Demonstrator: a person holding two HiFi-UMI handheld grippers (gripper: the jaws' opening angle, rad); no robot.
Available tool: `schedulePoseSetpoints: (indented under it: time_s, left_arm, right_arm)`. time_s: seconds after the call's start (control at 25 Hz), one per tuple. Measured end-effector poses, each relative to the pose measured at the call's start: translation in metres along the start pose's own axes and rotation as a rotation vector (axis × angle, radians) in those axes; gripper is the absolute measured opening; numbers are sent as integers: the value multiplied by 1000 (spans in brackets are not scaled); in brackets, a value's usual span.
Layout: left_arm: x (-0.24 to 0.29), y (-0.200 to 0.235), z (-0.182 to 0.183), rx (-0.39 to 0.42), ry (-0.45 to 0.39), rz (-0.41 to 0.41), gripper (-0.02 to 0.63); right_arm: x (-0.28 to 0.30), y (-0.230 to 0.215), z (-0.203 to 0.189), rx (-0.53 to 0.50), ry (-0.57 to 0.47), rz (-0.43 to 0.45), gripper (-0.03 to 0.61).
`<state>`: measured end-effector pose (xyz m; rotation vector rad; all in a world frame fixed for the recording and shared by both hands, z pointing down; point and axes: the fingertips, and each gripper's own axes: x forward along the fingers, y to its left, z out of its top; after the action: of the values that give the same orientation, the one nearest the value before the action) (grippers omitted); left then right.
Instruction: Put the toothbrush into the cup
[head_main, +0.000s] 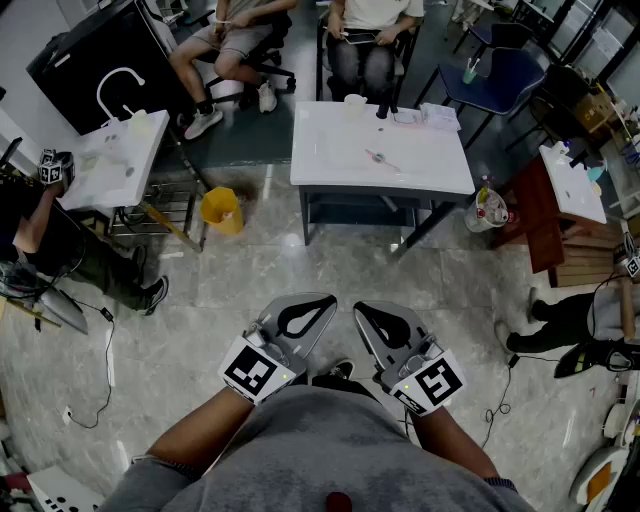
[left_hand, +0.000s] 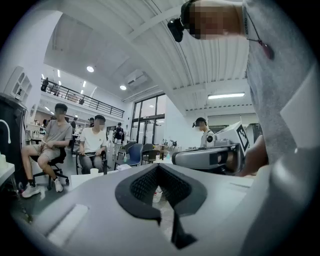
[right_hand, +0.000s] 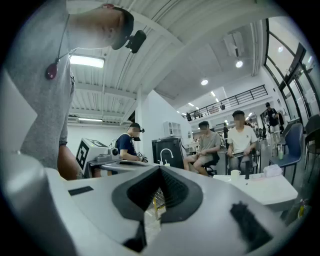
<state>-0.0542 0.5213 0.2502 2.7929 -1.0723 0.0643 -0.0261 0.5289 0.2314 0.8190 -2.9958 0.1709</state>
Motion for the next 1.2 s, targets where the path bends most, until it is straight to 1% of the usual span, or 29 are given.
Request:
schedulePoseSetpoints:
  time_s: [0.2, 0.4, 0.56, 0.72, 0.92, 1.2]
  left_arm:
    - [12, -1, 6, 22, -17, -8, 8]
    - [23, 0, 8, 15, -17, -17, 8]
    - [30, 0, 5, 23, -10, -17, 8]
    - [37, 1, 4, 79, -37, -21, 8]
    - [40, -12, 7, 60, -51, -13, 8]
    - [45, -31, 5, 90, -43, -11, 8]
  right_arm:
    - [-2, -12, 4, -15, -13, 0, 12]
    - [-4, -23, 3, 3, -10, -11, 12]
    - [-7, -31, -6, 17, 6, -36, 12]
    - [-12, -36, -5, 15, 3, -42, 12]
    - [-25, -35, 1, 8, -17, -36, 12]
    - [-42, -34, 3, -3, -39, -14, 12]
